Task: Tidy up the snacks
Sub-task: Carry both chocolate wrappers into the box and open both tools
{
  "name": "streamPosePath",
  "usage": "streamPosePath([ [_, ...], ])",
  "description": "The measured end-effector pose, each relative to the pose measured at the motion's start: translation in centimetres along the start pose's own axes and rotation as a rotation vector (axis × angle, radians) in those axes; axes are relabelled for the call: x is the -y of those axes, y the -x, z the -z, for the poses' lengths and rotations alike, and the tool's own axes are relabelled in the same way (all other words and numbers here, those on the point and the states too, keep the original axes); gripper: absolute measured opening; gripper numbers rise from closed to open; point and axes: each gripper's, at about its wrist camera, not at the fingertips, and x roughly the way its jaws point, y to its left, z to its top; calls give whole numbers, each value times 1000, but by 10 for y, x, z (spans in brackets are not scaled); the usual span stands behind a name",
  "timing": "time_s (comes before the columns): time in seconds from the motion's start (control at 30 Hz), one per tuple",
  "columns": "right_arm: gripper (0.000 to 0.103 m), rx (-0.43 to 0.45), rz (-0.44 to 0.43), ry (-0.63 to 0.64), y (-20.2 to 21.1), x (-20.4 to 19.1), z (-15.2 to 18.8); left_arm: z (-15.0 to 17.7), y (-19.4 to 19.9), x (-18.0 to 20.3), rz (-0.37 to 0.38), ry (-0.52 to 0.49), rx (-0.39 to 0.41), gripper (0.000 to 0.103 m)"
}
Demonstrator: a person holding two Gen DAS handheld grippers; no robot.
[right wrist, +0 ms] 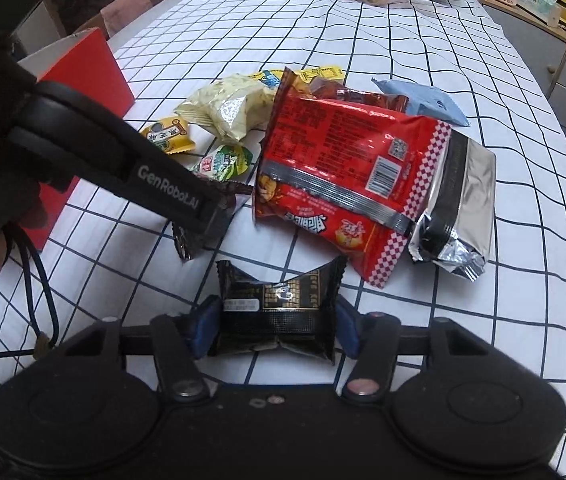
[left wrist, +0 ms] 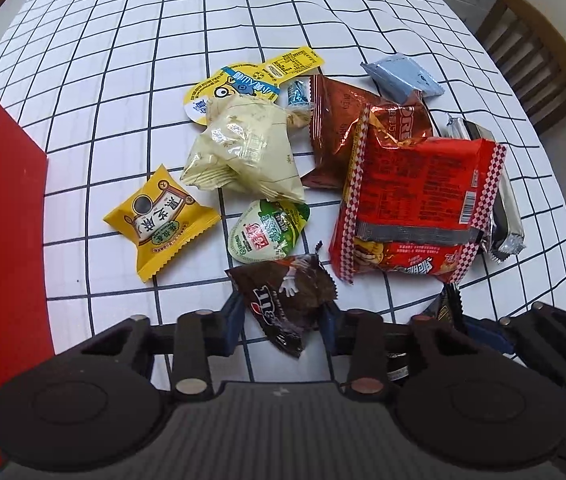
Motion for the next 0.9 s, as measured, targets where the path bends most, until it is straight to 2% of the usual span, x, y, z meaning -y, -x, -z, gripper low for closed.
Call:
streamPosePath([
  [0.2,54,5,-34,-9,6,16,6,4,4,-2,-1,48,18,30],
  [0.47,53,29,-80,-25,30,26,6,9,18,-11,4,129,48,30],
  [0.73,53,79,-127,-36,62,25,2,26,56,-21,30,184,109,30],
  [0.9,53,117,-147,-34,81,15,-6,39,87,-32,8,191,167,30],
])
